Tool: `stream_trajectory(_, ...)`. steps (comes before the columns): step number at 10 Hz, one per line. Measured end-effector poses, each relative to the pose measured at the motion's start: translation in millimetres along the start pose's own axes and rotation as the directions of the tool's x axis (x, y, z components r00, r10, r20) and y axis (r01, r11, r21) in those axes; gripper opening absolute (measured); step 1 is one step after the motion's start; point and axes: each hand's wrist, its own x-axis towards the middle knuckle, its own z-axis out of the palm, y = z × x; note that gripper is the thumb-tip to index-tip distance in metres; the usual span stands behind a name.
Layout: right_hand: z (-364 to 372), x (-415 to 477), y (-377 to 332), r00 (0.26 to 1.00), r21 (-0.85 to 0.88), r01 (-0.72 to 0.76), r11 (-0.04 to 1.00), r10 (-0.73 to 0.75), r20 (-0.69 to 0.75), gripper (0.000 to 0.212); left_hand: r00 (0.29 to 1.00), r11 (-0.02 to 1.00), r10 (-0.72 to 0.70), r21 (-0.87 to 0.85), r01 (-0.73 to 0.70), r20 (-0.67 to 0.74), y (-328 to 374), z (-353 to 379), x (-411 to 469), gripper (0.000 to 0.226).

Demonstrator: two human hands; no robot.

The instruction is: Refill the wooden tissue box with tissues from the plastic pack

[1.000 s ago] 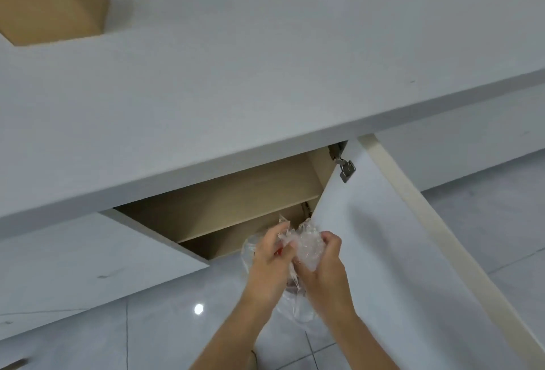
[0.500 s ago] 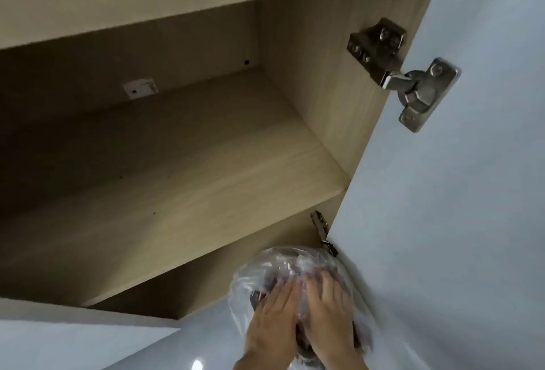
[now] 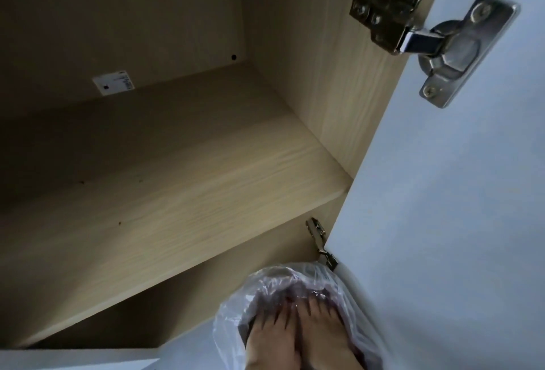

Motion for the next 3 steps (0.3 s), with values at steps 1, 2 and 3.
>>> stream_trajectory(1,-23.4,-7.0,-6.9,0.995,0.057,0.02,0.998,-0.014,-0.099,0.067,0.991,0.998,-0.055,-0.04,0.05,-0.126,12.5,-35.6,-7.4,0.06)
stream_trajectory(2,-76.9,-35.3,-15.7,0.959,0.034,0.063,0.997,-0.052,-0.278,0.04,0.962,0.994,-0.04,-0.112,0.009,-0.272,22.6,-77.4,-32.2,0.06)
stream_trajectory(3,-128.3,-67.5,-25.7,0.932,0.156,0.097,0.983,-0.035,-0.362,0.037,0.93,0.977,-0.042,-0.211,-0.039,-0.365,35.0,-123.2,-65.4,0.051)
